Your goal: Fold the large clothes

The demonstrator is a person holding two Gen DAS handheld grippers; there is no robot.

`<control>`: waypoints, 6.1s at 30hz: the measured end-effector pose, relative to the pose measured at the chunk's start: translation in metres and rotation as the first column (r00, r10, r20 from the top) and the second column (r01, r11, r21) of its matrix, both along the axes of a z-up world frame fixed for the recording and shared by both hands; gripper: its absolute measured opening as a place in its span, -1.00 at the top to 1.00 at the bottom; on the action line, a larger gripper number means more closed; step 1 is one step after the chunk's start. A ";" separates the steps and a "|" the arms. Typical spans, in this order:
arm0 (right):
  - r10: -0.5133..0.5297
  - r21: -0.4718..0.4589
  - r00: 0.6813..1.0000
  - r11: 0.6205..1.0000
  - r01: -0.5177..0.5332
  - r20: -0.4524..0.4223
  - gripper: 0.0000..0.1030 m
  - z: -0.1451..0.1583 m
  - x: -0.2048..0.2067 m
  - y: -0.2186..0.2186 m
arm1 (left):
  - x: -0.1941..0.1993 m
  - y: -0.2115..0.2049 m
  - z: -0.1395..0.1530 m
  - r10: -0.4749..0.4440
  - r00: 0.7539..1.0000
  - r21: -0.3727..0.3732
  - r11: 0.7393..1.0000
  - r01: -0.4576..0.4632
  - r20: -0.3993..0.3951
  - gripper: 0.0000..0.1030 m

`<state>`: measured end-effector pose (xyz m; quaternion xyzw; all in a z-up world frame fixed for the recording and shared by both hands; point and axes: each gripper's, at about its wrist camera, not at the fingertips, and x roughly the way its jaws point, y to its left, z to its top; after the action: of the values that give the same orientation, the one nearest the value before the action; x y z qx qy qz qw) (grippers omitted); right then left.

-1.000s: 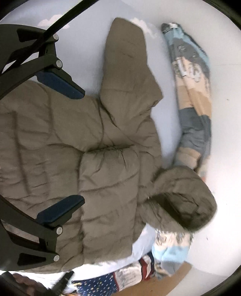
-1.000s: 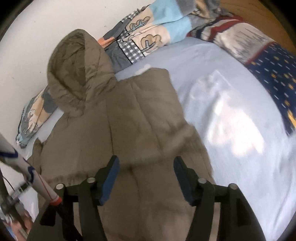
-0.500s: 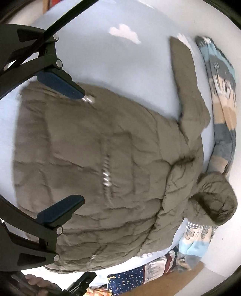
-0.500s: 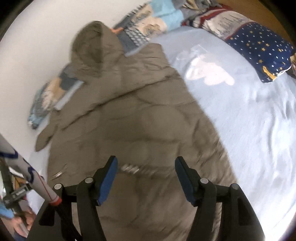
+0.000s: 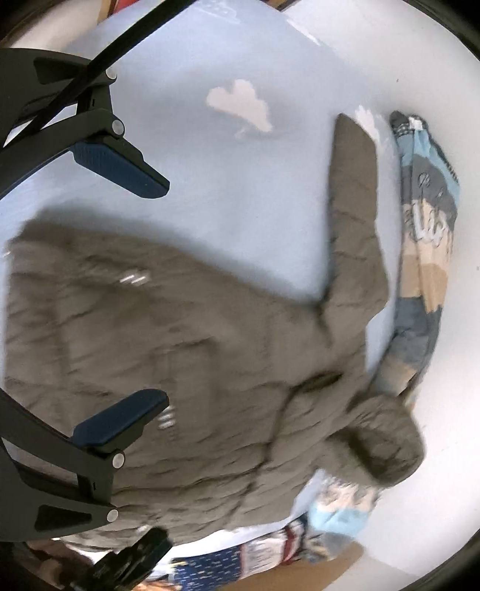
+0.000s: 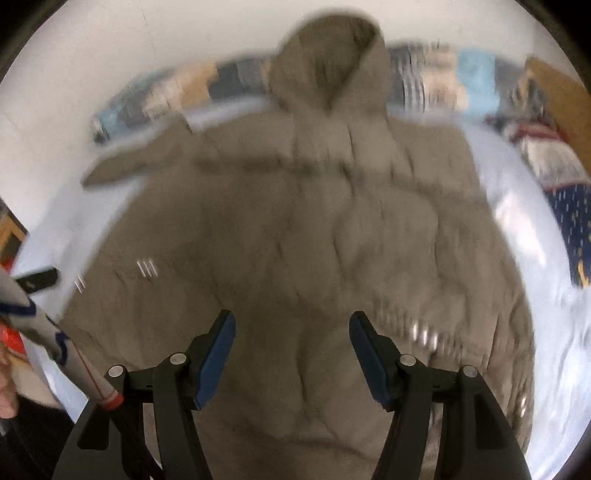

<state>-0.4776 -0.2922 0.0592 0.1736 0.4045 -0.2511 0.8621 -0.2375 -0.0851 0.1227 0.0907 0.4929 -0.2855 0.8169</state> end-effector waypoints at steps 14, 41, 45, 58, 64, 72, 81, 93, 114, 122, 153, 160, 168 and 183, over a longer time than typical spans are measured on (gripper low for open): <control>-0.144 -0.074 0.987 0.986 0.150 0.073 -0.33 -0.003 0.053 -0.064 | 0.185 0.024 -0.025 0.292 0.949 -0.123 0.944 -0.306 -0.122 -1.00; 0.188 -0.148 0.978 0.974 -0.174 0.094 -0.33 0.002 0.083 0.008 | 0.371 0.115 -0.109 0.476 0.725 -0.410 0.608 -0.680 -0.498 -0.17; 0.198 -0.159 0.975 0.971 -0.181 0.102 -0.33 0.006 0.077 0.009 | 0.385 0.109 -0.114 0.491 0.721 -0.430 0.584 -0.689 -0.488 -0.17; 0.116 -0.095 0.982 0.990 -0.103 0.149 -0.33 0.009 0.071 -0.012 | 0.352 0.059 -0.015 0.432 0.875 -0.490 0.727 -0.482 -0.220 0.75; 0.000 -0.019 0.976 1.000 0.005 0.217 -0.33 0.021 0.054 -0.038 | 0.282 -0.018 0.061 0.218 0.974 -0.544 0.810 -0.219 -0.068 0.75; -0.172 0.070 0.941 0.985 0.158 0.292 -0.33 0.037 0.019 -0.077 | 0.119 -0.182 0.089 -0.214 0.975 -0.474 0.853 0.218 0.063 0.74; -0.342 0.166 0.870 0.939 0.301 0.356 -0.33 0.052 -0.029 -0.122 | -0.013 -0.300 -0.023 -0.424 0.903 -0.258 0.882 0.394 -0.068 0.74; -0.442 0.358 0.820 0.879 0.315 0.365 -0.33 0.040 -0.052 -0.149 | -0.046 -0.278 0.017 -0.495 0.868 -0.179 0.857 0.483 -0.030 -0.13; -0.382 0.517 0.884 0.832 0.202 0.269 -0.33 -0.023 0.044 -0.143 | 0.104 -0.115 0.030 -0.029 1.000 -0.206 0.978 0.027 -0.006 -0.44; -0.452 0.551 0.857 0.793 0.259 0.248 0.62 -0.040 0.074 -0.168 | 0.124 -0.136 0.005 -0.005 0.999 -0.199 0.980 -0.003 -0.036 -0.44; -0.362 0.078 0.918 0.932 0.354 0.163 -0.01 0.039 0.033 -0.193 | 0.068 -0.215 -0.005 -0.174 0.975 0.027 0.985 0.172 0.139 -0.45; -0.316 0.012 0.948 0.949 0.316 0.038 -0.01 0.002 0.080 -0.203 | 0.087 -0.238 -0.038 -0.166 0.983 0.075 0.984 0.161 0.072 -0.45; -0.276 -0.012 0.957 0.961 0.276 -0.090 -0.01 -0.046 0.091 -0.215 | 0.096 -0.242 -0.065 -0.165 0.986 0.092 0.982 0.165 -0.009 -0.55; -0.279 0.139 0.959 0.953 0.271 0.047 -0.01 0.021 0.023 -0.161 | 0.012 -0.172 0.053 -0.185 0.969 -0.035 0.981 0.193 0.164 -0.54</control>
<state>-0.4544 -0.4527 0.0806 0.2925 0.3632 -0.3358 0.8184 -0.2251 -0.2569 0.1759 0.1394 0.4074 -0.3663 0.8249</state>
